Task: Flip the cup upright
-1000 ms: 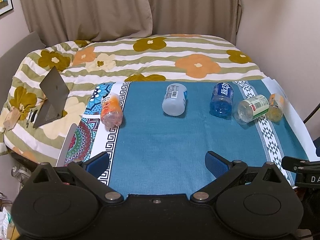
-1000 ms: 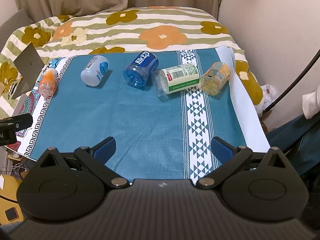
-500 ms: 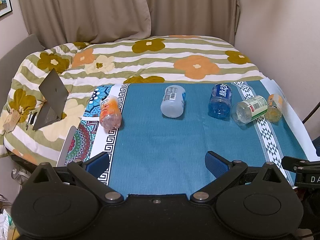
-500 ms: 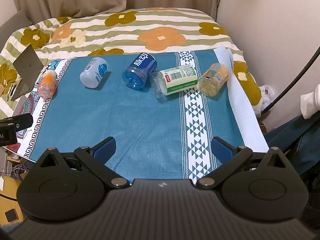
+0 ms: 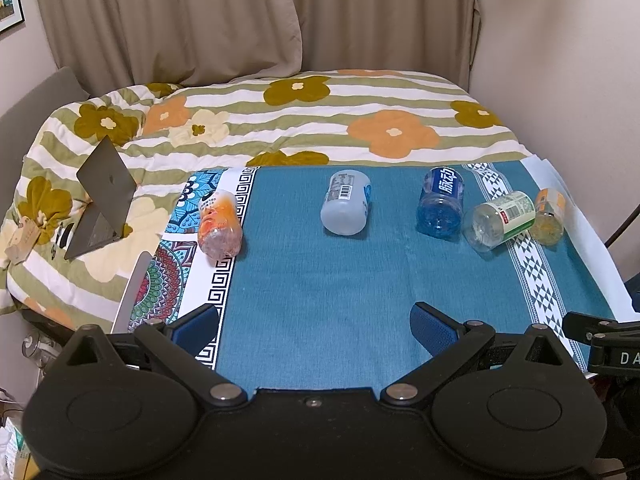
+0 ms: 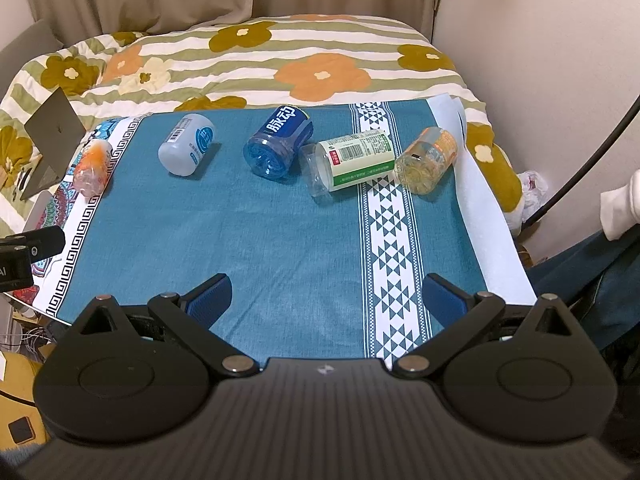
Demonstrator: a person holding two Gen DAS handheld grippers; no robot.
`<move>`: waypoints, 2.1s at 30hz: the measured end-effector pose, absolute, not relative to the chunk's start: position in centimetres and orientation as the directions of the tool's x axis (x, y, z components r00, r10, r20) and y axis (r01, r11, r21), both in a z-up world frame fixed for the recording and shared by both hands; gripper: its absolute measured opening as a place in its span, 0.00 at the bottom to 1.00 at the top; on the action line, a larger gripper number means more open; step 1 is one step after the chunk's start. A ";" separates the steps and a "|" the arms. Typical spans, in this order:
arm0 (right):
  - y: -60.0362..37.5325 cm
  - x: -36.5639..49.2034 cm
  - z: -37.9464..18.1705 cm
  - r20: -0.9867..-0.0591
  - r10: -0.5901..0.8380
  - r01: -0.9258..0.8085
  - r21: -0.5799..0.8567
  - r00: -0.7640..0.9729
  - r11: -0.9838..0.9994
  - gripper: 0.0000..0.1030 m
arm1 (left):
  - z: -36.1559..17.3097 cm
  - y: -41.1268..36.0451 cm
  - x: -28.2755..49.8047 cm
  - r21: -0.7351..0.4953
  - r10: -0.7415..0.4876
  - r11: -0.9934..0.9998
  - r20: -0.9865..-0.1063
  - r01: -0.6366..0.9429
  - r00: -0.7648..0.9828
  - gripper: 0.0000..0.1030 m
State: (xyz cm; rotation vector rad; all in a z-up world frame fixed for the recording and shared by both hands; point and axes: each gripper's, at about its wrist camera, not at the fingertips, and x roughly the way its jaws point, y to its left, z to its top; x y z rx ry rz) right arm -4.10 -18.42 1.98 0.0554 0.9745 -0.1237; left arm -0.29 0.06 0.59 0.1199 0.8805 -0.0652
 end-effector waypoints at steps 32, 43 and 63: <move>-18.9 -3.6 2.5 -0.827 -0.082 0.137 -0.006 0.557 0.991 1.00 | 1.2 -0.5 1.2 0.061 -0.037 0.990 -0.769 0.131 0.638 1.00; -20.3 0.0 2.6 -0.836 -0.057 0.105 0.000 0.546 0.995 1.00 | 1.1 -1.6 8.9 0.072 -0.045 0.982 -0.806 0.172 0.590 1.00; -23.7 8.2 -6.1 -0.912 -0.008 0.101 0.037 0.409 0.994 1.00 | -9.2 -6.0 25.0 0.125 -0.002 0.945 -0.923 0.303 0.385 0.99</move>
